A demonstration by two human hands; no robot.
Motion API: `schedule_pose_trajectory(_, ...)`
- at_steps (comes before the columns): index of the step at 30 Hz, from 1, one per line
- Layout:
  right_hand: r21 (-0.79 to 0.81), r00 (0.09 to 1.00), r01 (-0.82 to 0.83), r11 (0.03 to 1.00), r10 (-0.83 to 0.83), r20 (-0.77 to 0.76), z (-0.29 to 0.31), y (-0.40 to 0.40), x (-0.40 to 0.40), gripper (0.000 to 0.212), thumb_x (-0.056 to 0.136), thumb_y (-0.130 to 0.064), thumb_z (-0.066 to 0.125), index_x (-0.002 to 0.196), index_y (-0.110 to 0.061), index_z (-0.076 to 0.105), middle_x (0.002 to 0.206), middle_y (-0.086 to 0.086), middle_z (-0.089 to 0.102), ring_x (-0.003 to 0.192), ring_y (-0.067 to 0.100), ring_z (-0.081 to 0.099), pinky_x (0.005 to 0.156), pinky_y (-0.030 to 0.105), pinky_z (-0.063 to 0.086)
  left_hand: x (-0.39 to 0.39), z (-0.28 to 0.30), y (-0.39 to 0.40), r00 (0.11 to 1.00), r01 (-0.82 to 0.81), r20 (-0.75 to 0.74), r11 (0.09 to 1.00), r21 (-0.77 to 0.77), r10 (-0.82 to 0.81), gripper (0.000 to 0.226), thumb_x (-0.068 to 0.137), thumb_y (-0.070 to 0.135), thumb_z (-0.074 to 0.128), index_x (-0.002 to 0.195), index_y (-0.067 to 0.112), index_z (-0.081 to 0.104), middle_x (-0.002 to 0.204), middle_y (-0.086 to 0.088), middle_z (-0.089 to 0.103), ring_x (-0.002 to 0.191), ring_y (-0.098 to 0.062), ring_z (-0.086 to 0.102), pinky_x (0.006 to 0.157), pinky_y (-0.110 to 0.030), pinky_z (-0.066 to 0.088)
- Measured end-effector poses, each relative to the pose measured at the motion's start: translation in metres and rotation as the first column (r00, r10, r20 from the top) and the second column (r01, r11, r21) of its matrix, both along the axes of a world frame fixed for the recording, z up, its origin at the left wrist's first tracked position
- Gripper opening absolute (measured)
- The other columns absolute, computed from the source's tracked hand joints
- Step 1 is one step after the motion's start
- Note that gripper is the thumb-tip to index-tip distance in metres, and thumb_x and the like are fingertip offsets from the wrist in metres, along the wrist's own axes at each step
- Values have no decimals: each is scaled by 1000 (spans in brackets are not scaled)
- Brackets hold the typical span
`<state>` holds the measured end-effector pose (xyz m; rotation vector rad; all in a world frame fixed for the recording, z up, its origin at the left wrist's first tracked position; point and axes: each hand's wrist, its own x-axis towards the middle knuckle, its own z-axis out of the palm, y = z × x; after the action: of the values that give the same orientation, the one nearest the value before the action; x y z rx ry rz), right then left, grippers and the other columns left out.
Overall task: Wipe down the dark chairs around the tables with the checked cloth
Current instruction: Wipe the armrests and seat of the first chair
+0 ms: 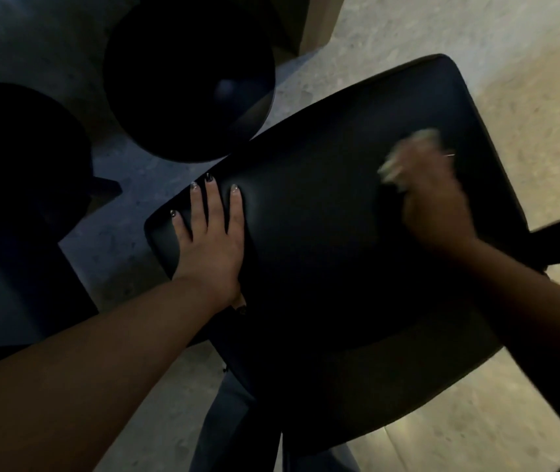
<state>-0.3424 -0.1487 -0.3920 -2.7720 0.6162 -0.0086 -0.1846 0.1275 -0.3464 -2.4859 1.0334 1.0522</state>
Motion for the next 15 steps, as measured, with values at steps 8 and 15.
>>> schedule_pose_trajectory(8, -20, 781, 619, 785, -612, 122, -11, 129, 0, 60, 81, -2, 32, 139, 4, 42, 146, 26, 37, 140, 39, 27, 120, 33, 6, 0, 2, -2, 1000, 11, 1, 1000, 21, -11, 159, 53, 37, 92, 141, 9, -37, 147, -23, -40, 137, -43, -35, 111, -62, -6)
schedule_pose_trajectory(15, 60, 994, 47, 997, -53, 99, 0, 114, -9, 52, 84, 2, 31, 134, 9, 46, 143, 26, 41, 139, 36, 29, 117, 50, 19, 1, 1, 0, 1000, 17, 3, 1000, 16, -17, 159, 54, 37, 93, 141, 9, -37, 146, -23, -41, 137, -43, -35, 112, -63, -6)
